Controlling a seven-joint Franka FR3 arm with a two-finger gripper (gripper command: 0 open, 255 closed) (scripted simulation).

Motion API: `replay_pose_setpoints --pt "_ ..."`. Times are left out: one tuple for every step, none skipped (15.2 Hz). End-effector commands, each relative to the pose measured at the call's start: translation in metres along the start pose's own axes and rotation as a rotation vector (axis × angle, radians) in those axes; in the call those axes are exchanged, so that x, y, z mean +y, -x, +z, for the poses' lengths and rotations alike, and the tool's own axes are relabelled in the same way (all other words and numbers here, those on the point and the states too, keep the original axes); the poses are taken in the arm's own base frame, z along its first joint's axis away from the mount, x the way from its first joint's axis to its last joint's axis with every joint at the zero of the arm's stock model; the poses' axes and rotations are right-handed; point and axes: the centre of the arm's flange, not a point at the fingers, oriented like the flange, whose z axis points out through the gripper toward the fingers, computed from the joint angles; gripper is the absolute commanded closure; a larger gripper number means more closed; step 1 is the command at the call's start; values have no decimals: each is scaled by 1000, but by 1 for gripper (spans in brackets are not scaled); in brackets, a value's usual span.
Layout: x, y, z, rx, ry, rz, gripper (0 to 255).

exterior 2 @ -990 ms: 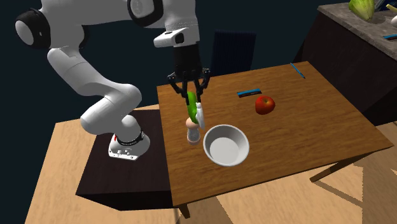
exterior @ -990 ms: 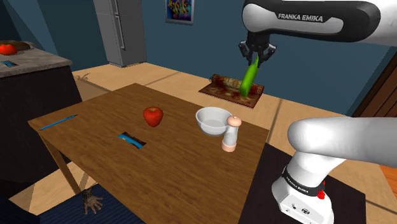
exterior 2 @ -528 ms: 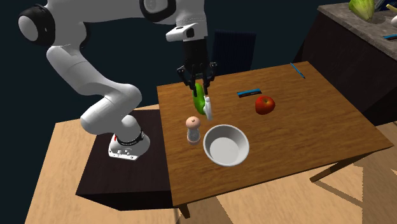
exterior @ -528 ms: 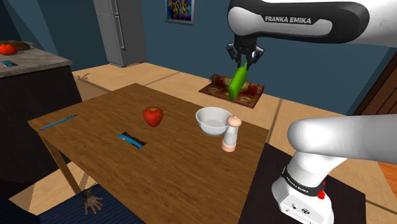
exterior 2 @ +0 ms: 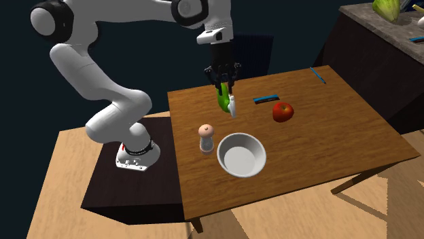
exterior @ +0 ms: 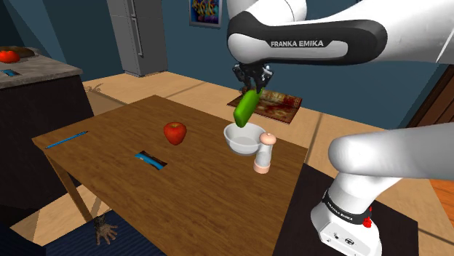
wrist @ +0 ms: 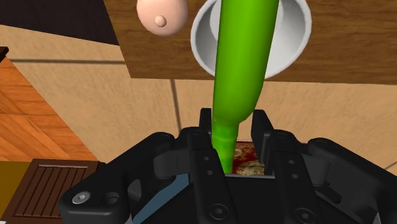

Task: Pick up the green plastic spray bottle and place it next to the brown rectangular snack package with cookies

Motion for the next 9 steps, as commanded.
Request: replay_pose_setpoints --pt "-17 22 0 -1 -1 1 255" --pt "-25 33 1 -1 -1 1 255" --pt "-32 43 1 -1 -1 1 255" --pt "-40 54 2 -1 -1 1 255" --pt "-48 65 3 -1 -1 1 255" --pt "-56 75 3 -1 -1 1 255" --pt "-64 86 4 -1 -1 1 255" --pt "-72 96 5 -1 -1 1 255" --pt "-80 107 5 -1 -1 1 255"
